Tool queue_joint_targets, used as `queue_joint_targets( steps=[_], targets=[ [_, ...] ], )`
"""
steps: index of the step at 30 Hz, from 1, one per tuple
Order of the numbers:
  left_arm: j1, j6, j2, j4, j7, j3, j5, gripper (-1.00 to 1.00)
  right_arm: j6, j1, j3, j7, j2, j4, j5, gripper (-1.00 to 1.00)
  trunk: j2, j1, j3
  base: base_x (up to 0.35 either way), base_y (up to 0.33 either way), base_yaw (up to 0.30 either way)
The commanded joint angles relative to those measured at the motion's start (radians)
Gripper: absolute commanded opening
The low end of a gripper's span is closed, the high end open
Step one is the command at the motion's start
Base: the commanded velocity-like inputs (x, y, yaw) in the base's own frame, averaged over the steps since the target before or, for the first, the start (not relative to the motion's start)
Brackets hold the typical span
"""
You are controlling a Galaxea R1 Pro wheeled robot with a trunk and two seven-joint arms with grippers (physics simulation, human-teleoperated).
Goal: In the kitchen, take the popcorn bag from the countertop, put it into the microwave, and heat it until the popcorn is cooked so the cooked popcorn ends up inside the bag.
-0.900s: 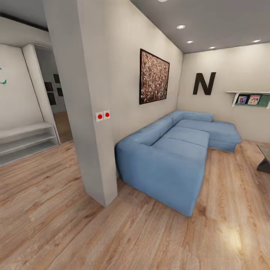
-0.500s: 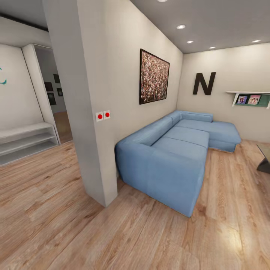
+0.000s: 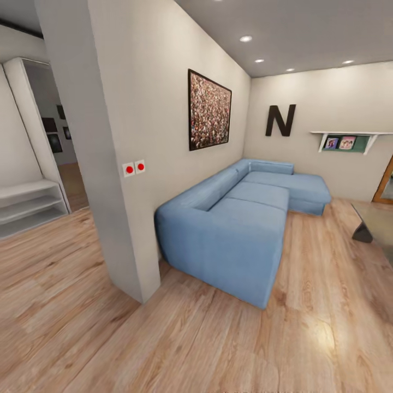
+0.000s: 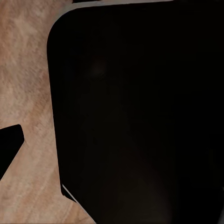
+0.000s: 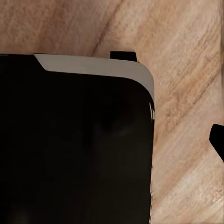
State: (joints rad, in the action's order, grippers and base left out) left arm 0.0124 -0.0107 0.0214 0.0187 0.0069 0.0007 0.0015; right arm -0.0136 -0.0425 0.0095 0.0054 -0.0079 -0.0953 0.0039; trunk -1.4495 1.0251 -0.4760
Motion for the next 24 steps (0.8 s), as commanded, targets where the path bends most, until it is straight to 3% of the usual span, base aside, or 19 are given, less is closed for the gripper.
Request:
queue_joint_targets(
  steps=[1,7,11,17,20,24],
  targets=[
    [0.002,-0.001,-0.001,0.001,0.001,0.000,0.000,1.00,-0.001,-0.001,0.001,0.001,-0.001,0.000,0.000,1.00,-0.001,0.000,-0.001,0.000,0.000,-0.277],
    [0.013,-0.002,-0.007,0.006,0.001,0.001,-0.001,1.00,0.001,-0.008,0.001,-0.005,-0.003,-0.014,0.000,1.00,-0.001,0.000,-0.002,0.000,0.000,-0.135],
    [0.059,-0.001,-0.003,0.005,0.001,0.000,-0.005,1.00,0.000,-0.014,0.001,-0.005,-0.007,-0.046,-0.001,1.00,-0.001,0.000,-0.002,0.000,0.000,-0.269],
    [0.069,-0.002,-0.010,0.005,0.001,0.004,-0.002,1.00,-0.015,-0.014,-0.006,-0.005,-0.042,-0.072,-0.008,1.00,-0.001,0.000,-0.002,0.000,0.000,-0.296],
    [0.071,-0.003,-0.029,0.006,0.002,0.005,0.002,1.00,-0.041,-0.014,-0.010,-0.005,-0.076,-0.074,-0.010,1.00,-0.001,0.000,-0.002,0.000,0.000,-0.300],
    [0.072,-0.004,-0.026,0.006,0.001,0.002,0.003,1.00,-0.049,-0.011,-0.007,-0.005,-0.082,-0.074,-0.008,1.00,-0.001,0.000,-0.002,0.000,0.000,-0.300]
  ],
)
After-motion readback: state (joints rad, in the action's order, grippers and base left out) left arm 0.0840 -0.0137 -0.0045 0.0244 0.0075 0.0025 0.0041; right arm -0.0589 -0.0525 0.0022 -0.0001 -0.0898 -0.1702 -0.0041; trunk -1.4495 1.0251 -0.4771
